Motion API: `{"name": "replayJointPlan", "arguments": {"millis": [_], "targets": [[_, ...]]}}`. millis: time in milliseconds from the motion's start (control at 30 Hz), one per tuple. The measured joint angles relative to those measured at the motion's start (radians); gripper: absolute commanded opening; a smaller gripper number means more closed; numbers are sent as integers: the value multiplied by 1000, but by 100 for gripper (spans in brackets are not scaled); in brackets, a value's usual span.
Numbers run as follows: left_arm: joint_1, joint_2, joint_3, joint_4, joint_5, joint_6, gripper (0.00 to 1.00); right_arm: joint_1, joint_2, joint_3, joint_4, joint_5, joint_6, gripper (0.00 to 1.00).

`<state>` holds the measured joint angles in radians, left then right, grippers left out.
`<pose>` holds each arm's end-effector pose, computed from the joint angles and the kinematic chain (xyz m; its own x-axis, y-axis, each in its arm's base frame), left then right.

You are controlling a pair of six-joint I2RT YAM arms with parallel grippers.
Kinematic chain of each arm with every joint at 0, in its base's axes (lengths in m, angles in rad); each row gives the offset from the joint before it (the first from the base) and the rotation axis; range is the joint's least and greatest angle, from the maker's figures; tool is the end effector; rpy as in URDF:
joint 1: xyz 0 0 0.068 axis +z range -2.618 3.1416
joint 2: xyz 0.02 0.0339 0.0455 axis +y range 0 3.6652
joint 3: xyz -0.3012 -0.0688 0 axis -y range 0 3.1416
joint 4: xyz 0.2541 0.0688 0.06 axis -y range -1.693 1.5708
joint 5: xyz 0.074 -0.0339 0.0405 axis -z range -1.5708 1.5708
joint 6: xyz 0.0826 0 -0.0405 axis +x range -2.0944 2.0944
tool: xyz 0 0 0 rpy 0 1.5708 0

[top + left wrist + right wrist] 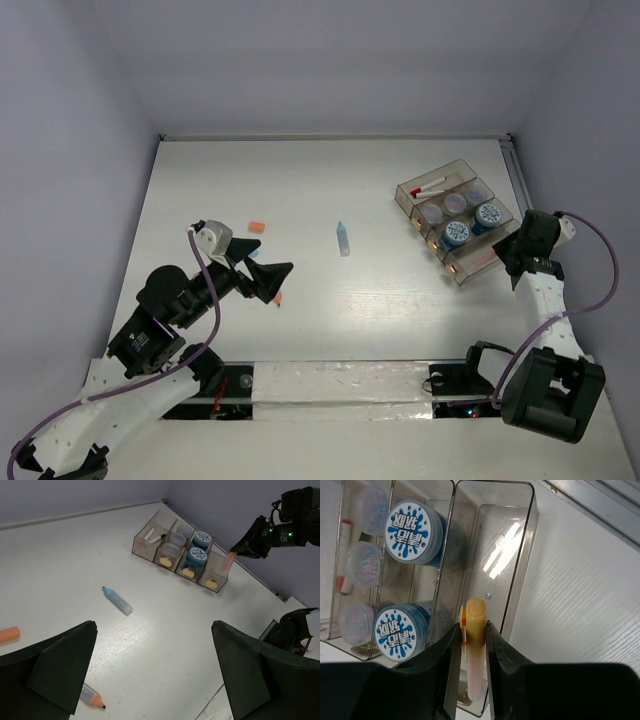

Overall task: Sort the stationery into containers
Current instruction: Place the pen in the storage box.

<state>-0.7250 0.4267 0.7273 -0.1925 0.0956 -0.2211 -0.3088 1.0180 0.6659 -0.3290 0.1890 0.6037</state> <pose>0.0891 -0.0895 0.3876 -0.0816 -0.2194 -0.9722 0.7310 0.6499 -0.2080 0.2254 -0.0882 0.2409 -0.2454 0.6636 -0.7067 0.7008 0.6252 0.3436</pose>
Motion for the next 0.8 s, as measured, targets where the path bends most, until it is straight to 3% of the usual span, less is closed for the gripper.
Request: {"name": "replayJointPlan", "arguments": {"millis": [67, 200, 300, 500, 700, 800], "targets": [[0, 0, 0, 0, -3, 0, 99, -10, 13, 0, 2, -8, -3, 18], [0, 0, 0, 0, -8, 0, 99, -20, 27, 1, 3, -24, -9, 55], [0, 0, 0, 0, -14, 0, 99, -25, 32, 8, 1, -32, -19, 69], [0, 3, 0, 0, -26, 0, 99, -26, 13, 40, 1, -64, -50, 78], [7, 19, 0, 0, -56, -1, 99, -19, -62, 103, 2, -298, -99, 83], [23, 37, 0, 0, -93, -2, 99, 62, -50, 154, 8, -391, -117, 85]]}}
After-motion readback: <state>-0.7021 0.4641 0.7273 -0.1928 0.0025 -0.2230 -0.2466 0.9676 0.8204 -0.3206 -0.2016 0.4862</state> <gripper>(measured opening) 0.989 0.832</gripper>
